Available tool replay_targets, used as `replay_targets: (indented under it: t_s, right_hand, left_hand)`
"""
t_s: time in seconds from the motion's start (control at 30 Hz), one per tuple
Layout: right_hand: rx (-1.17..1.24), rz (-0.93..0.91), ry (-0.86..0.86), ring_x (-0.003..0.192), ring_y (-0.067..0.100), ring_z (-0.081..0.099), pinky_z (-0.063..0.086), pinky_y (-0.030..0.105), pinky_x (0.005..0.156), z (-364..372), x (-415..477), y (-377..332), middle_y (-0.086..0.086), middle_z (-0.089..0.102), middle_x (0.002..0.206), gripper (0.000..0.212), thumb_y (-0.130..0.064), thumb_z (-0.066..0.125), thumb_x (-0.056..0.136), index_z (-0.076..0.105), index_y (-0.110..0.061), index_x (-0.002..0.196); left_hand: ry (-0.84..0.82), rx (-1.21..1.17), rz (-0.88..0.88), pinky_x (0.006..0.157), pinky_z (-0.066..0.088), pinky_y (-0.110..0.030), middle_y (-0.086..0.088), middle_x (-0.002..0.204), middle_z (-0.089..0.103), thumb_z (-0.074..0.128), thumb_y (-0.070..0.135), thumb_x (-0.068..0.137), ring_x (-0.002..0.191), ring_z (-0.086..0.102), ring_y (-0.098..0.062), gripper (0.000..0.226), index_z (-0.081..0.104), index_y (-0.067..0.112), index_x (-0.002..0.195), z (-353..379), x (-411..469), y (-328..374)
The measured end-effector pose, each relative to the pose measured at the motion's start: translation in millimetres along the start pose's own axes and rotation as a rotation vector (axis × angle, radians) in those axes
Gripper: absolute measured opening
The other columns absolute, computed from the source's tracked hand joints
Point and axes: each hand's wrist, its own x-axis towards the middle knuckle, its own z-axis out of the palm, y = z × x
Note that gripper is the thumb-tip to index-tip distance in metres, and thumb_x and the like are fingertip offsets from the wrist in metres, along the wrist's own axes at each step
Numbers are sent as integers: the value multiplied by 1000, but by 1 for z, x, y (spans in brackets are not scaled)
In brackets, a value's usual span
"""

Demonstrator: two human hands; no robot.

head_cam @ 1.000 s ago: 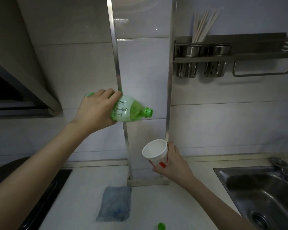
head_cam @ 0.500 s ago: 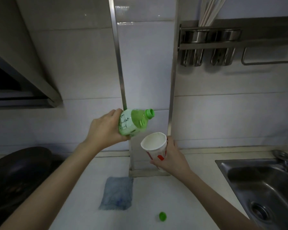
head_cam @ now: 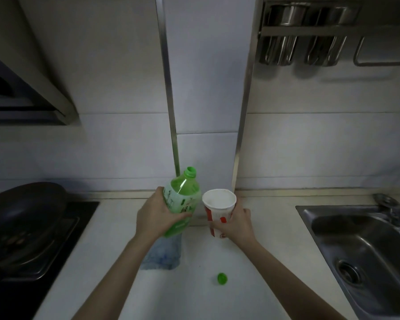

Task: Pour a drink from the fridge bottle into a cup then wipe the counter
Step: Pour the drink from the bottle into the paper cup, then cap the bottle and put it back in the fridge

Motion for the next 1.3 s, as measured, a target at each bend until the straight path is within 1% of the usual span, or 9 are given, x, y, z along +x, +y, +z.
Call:
replay_targets:
  t_s: [0.23, 0.43, 0.6, 0.77, 0.9, 1.03, 1.1, 1.17, 1.3]
  right_hand:
    - [94, 125, 13, 112, 28, 37, 34, 27, 77, 18, -3, 51, 2, 44, 118, 94, -22, 88, 56, 30, -15, 129]
    - [110, 217, -21, 116, 27, 37, 33, 27, 85, 30, -14, 85, 6, 43, 126, 97, -18, 89, 56, 29, -13, 132]
    - [81, 230, -40, 118, 30, 40, 31, 26, 86, 32, -14, 97, 8, 45, 128, 97, -15, 91, 54, 31, -9, 131]
    - [96, 252, -33, 114, 29, 40, 33, 27, 82, 37, -13, 103, 9, 46, 126, 93, -12, 89, 55, 34, -9, 129]
    - [101, 261, -24, 111, 29, 43, 39, 31, 83, 42, -13, 107, 9, 48, 122, 92, -10, 89, 53, 37, -7, 128]
    - [114, 278, -28, 107, 31, 46, 41, 32, 81, 48, -16, 111, 10, 51, 115, 89, -9, 89, 48, 41, -4, 123]
    - [150, 282, -5, 102, 31, 52, 46, 37, 82, 51, -16, 113, 10, 55, 109, 85, -8, 91, 45, 45, -2, 117]
    - [190, 272, 2, 98, 30, 58, 52, 43, 80, 51, -16, 114, 13, 59, 106, 80, -6, 92, 46, 48, 0, 113]
    - [217, 243, -45, 94, 38, 64, 55, 48, 78, 52, -17, 119, 18, 64, 103, 66, -11, 91, 53, 55, 9, 106]
  left_hand:
    - [-104, -177, -135, 54, 37, -11, 27, 81, 54, 90, 55, 43, 74, 52, 9, 75, 46, 37, 101, 46, -26, -30]
    - [-141, -346, -273, 65, 47, -14, 7, 98, 62, 98, 26, 47, 90, 61, -13, 78, 49, 19, 107, 83, -31, -53]
    - [-178, -380, -292, 65, 47, -11, 10, 100, 63, 98, 25, 46, 93, 62, -11, 78, 50, 21, 107, 102, -30, -64]
    - [-187, -404, -311, 87, 56, -36, 2, 110, 67, 98, 25, 44, 102, 64, -19, 86, 52, 19, 116, 117, -30, -67]
    - [-209, -426, -277, 76, 50, -17, 16, 104, 63, 98, 27, 43, 99, 62, -11, 87, 48, 30, 114, 126, -31, -67]
    - [-217, -432, -241, 88, 52, -24, 14, 111, 63, 97, 33, 41, 102, 61, -8, 90, 48, 33, 116, 132, -37, -70]
    - [-249, -418, -192, 82, 46, -8, 19, 110, 63, 95, 39, 39, 100, 58, 5, 89, 47, 38, 113, 135, -41, -70]
    - [-265, -428, -170, 79, 43, -3, 21, 113, 62, 94, 42, 39, 101, 55, 12, 90, 46, 38, 115, 137, -46, -71]
    - [-273, -454, -193, 87, 45, -10, 17, 118, 58, 98, 26, 45, 108, 56, -2, 101, 38, 32, 126, 139, -51, -75]
